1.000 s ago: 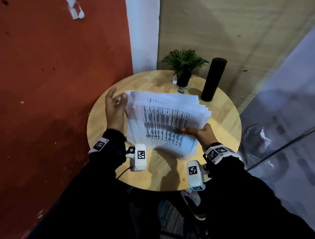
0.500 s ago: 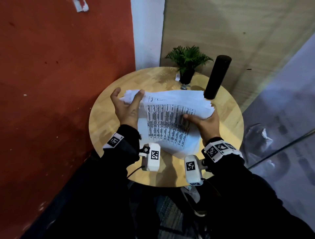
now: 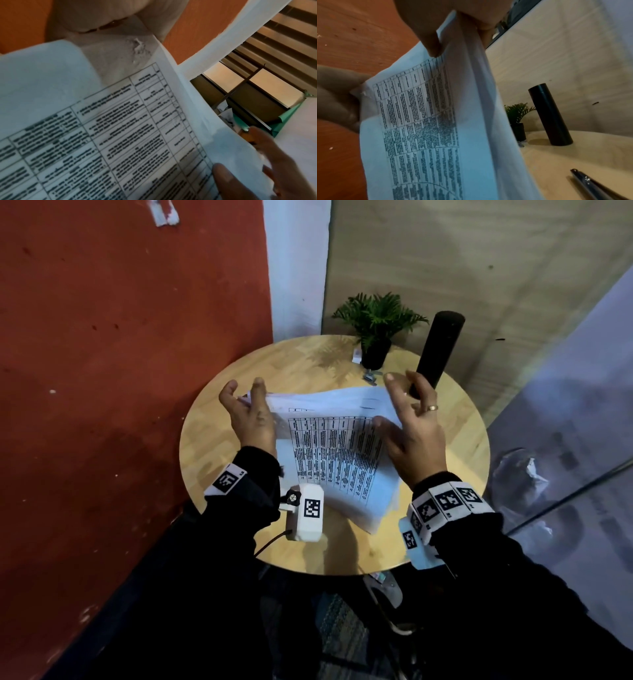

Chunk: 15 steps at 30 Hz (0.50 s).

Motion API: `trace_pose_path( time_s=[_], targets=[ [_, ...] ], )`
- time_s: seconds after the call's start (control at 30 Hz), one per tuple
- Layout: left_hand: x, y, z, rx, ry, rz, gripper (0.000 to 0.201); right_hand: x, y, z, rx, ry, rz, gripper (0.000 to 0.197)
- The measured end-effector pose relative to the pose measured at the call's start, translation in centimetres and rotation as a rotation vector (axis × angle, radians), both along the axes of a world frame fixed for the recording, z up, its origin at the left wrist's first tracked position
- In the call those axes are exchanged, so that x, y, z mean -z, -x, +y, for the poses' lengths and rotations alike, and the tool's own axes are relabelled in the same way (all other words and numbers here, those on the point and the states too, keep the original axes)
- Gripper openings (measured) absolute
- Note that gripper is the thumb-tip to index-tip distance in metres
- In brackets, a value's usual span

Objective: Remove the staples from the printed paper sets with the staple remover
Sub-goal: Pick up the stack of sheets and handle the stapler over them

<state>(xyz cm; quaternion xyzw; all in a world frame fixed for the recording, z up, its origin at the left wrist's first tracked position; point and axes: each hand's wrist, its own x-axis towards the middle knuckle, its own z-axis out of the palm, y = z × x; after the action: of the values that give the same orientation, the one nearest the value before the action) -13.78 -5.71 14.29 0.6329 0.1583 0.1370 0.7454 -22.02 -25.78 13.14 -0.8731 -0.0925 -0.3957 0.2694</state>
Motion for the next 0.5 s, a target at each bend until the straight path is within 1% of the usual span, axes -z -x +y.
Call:
trace_pose_path(
  time_s=[0.03, 0.1, 0.17, 0.2, 0.23, 0.27, 0.3, 0.33, 0.37, 0.4, 0.43, 0.47, 0.5],
  targets=[
    [0.0, 0.0, 0.1, -0.018, 0.002, -0.001, 0.041, 0.3, 0.0, -0.3, 0.002, 0.015, 0.005, 0.046],
    [0.0, -0.1, 0.3, -0.047, 0.010, -0.005, 0.037, 0.9, 0.1, -0.9, -0.007, -0.047, 0.020, 0.037],
    [-0.4, 0.2, 0.1, -0.015, 0.045, -0.023, 0.035, 1.3, 0.3, -1.1, 0.005, -0.118, 0.024, 0.035],
    [-0.4, 0.4, 0.1, 0.031, 0.069, -0.040, 0.036, 1.3, 0.3, -1.0, 0.010, -0.135, 0.020, 0.036],
    [-0.2, 0.7, 0.1, 0.088, 0.092, -0.053, 0.039, 1.2, 0.3, -0.9, 0.009, -0.144, 0.009, 0.039],
    [0.3, 0.9, 0.3, 0.143, 0.103, -0.062, 0.049, 1.0, 0.3, -0.7, 0.008, -0.165, 0.007, 0.045],
    [1.0, 1.3, 0.6, 0.194, 0.096, -0.085, 0.065, 0.8, 0.4, -0.5, -0.004, -0.218, 0.019, 0.055],
    [1.7, 1.9, 1.1, 0.244, 0.065, -0.127, 0.082, 0.8, 0.5, -0.2, -0.021, -0.330, 0.052, 0.070],
    [2.7, 2.4, 1.6, 0.305, 0.027, -0.170, 0.098, 1.3, 0.6, 0.0, -0.034, -0.500, 0.099, 0.086],
    [3.7, 2.9, 2.1, 0.368, -0.016, -0.190, 0.110, 1.9, 0.6, 0.2, -0.027, -0.702, 0.163, 0.098],
    [4.6, 3.1, 2.6, 0.413, -0.057, -0.177, 0.115, 2.8, 0.6, 0.4, -0.025, -0.898, 0.223, 0.103],
    [5.1, 3.3, 3.0, 0.429, -0.089, -0.148, 0.109, 3.4, 0.8, 0.8, -0.029, -1.053, 0.293, 0.098],
    [5.5, 3.2, 3.3, 0.432, -0.115, -0.116, 0.093, 4.1, 0.7, 1.1, -0.046, -1.152, 0.352, 0.082]
  ],
)
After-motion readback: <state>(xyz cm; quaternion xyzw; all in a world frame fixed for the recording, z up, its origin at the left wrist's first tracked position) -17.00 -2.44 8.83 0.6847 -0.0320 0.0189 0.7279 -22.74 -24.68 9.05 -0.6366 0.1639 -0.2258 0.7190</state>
